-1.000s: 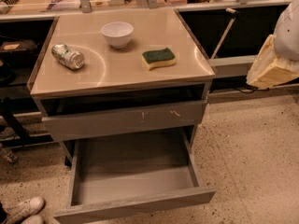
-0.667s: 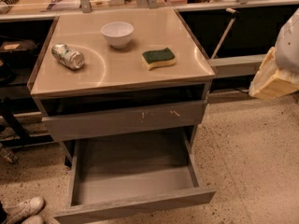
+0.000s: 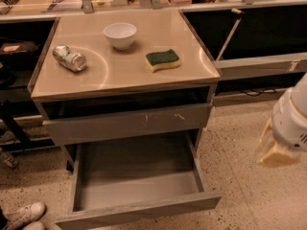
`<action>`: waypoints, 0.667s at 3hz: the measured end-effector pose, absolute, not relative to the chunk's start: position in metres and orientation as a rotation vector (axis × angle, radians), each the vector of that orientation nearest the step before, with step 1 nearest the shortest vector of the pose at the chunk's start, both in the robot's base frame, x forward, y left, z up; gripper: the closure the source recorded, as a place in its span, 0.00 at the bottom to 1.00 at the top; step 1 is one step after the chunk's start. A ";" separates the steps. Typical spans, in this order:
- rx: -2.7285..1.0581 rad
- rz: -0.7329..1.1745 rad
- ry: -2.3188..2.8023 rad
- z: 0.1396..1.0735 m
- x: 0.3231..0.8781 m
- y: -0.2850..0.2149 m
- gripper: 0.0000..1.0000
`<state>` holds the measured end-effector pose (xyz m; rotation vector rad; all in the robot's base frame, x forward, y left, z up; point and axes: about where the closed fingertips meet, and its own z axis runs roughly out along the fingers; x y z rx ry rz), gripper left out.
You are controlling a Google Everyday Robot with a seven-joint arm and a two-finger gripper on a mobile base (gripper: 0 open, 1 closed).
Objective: Close middle drawer
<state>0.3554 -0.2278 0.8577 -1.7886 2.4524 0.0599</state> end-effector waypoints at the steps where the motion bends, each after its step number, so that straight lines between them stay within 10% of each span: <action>1: -1.843 0.215 2.525 0.797 0.326 -0.219 1.00; 2: -1.854 0.227 2.539 0.790 0.320 -0.220 1.00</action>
Offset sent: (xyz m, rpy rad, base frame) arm -0.0226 0.0071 -0.0479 0.0172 0.1063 0.0058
